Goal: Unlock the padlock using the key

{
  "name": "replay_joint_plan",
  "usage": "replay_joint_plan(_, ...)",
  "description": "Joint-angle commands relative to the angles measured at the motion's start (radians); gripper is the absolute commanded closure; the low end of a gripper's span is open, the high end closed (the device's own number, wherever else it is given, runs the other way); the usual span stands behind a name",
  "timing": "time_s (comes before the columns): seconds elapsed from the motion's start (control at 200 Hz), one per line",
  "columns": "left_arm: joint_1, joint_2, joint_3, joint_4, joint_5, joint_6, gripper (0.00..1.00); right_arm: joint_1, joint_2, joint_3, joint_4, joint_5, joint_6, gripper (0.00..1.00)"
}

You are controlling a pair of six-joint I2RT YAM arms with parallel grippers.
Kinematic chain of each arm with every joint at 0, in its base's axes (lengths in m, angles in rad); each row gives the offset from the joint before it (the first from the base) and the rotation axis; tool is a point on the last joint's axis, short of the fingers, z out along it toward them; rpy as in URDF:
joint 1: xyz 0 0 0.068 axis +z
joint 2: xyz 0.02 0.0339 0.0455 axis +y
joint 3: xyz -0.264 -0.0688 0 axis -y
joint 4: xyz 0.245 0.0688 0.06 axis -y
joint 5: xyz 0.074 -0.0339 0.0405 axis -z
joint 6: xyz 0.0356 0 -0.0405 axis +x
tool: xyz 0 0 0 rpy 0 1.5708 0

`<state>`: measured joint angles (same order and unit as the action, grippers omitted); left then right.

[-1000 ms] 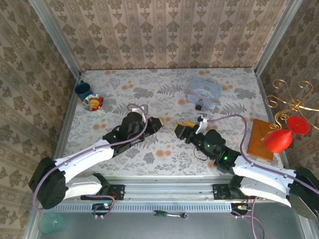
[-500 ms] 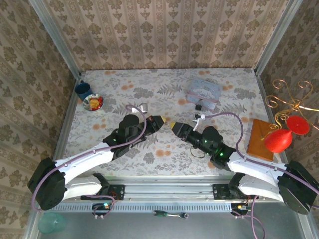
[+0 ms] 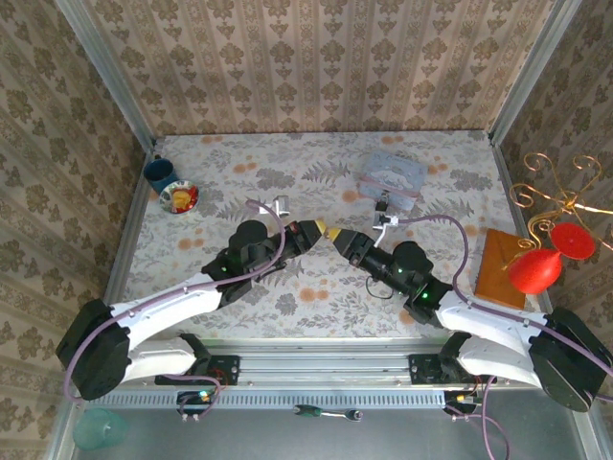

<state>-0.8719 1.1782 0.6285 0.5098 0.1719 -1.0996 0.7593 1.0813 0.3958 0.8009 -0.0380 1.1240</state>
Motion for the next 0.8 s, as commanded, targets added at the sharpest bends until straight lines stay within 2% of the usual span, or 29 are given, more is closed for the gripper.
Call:
replay_joint_plan(0.0,-0.019,0.015,0.026,0.028,0.024,0.005,1.00,-0.005,0.010,-0.029,0.114,-0.005,0.019,0.60)
replay_joint_plan(0.355,-0.018,0.027,0.039,0.034,0.044,0.005,1.00,-0.009,0.009,-0.033,0.046,-0.001,-0.010,0.60)
replay_joint_plan(0.46,-0.013,0.021,0.041,0.015,0.047,0.009,1.00,-0.008,0.012,-0.039,0.043,-0.001,-0.028,0.49)
replay_joint_plan(0.535,-0.010,0.021,0.047,-0.010,0.046,0.010,1.00,-0.009,0.017,-0.030,0.043,-0.027,-0.044,0.46)
replay_joint_plan(0.69,-0.010,0.020,0.030,0.018,0.039,0.002,1.00,-0.008,0.014,-0.031,0.040,-0.046,-0.040,0.48)
replay_joint_plan(0.79,-0.009,0.024,0.025,0.032,0.040,-0.006,1.00,-0.009,0.010,-0.034,0.034,-0.046,-0.035,0.58)
